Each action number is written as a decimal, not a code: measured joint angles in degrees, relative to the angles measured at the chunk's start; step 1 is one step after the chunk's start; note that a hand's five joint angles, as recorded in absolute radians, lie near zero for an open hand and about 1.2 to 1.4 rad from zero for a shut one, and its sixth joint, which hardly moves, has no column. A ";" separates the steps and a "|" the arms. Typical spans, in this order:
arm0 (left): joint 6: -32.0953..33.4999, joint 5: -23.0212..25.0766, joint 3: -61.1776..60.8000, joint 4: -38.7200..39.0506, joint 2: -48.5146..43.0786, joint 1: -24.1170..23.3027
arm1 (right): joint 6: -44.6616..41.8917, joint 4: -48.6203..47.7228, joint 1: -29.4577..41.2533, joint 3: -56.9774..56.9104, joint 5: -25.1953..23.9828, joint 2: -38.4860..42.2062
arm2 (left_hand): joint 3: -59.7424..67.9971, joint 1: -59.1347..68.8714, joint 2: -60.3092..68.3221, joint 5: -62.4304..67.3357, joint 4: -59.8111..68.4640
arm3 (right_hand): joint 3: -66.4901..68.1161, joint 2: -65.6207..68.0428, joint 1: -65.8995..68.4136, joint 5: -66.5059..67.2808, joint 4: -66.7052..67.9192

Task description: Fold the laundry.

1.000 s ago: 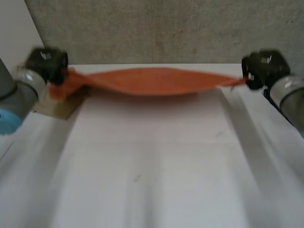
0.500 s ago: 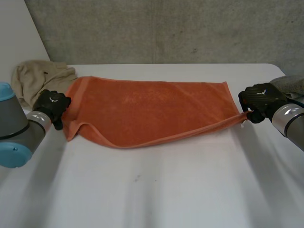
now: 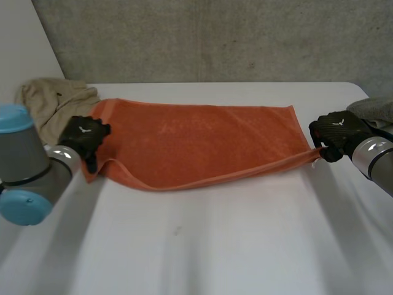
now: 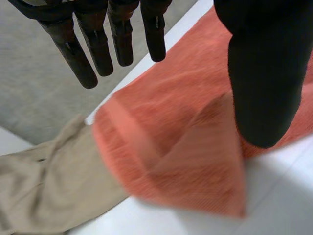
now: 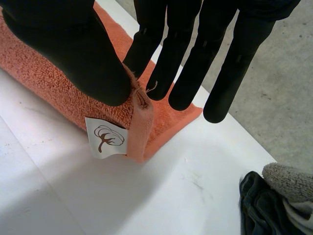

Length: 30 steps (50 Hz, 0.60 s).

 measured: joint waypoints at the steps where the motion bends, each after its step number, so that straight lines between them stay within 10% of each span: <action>1: -0.87 -0.22 1.30 -0.32 -1.50 -0.94 | 0.00 0.00 0.01 0.00 0.00 0.07 | 0.00 0.00 -0.09 -0.01 0.00 | 0.00 0.00 0.00 0.00 0.00; 30: 1.85 -10.93 17.24 -4.86 -14.62 -0.84 | -0.82 -0.04 -1.06 0.25 -0.36 0.84 | 2.69 1.79 2.91 4.35 3.38 | 0.00 0.00 0.00 0.00 0.00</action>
